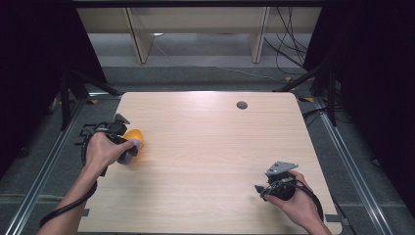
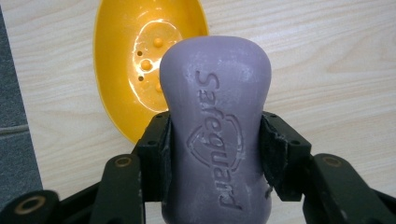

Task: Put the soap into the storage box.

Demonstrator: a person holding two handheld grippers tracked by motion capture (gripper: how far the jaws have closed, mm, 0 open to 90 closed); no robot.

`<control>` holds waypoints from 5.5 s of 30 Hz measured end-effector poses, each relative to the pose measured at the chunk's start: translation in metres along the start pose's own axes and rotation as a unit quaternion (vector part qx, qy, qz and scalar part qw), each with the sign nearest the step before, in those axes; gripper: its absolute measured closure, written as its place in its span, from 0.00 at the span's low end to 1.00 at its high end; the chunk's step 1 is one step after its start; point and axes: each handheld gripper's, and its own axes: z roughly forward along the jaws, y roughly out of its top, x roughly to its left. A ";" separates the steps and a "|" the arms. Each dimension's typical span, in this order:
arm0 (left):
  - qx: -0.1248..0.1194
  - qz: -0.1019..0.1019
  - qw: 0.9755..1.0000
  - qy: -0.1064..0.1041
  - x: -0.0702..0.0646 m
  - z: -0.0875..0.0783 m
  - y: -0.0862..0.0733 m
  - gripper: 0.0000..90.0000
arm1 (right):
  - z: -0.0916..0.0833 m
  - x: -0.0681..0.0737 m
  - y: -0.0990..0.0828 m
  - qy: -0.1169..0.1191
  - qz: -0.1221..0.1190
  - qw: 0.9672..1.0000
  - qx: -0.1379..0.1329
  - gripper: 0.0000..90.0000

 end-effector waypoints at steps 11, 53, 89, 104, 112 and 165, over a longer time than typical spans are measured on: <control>-0.003 -0.003 1.000 0.007 0.004 0.003 0.009 0.54 | 0.000 0.001 0.000 0.001 0.011 1.000 0.001 0.44; 0.010 -0.020 0.999 0.024 0.027 0.017 0.031 0.54 | -0.001 0.000 0.000 0.000 0.004 1.000 -0.002 0.44; 0.014 -0.029 0.999 0.038 0.041 0.033 0.031 0.54 | 0.000 0.000 0.000 0.001 0.001 1.000 -0.001 0.44; 0.001 -0.022 0.999 0.042 0.034 0.036 0.038 0.54 | 0.000 0.000 0.000 0.003 -0.002 1.000 0.005 0.44; 0.003 -0.021 0.999 0.042 0.031 0.043 0.042 0.54 | 0.001 0.000 -0.001 0.003 -0.002 1.000 0.005 0.44; -0.030 0.019 0.997 0.075 0.026 0.047 0.040 0.40 | 0.001 0.001 -0.001 0.010 0.010 1.000 0.007 0.44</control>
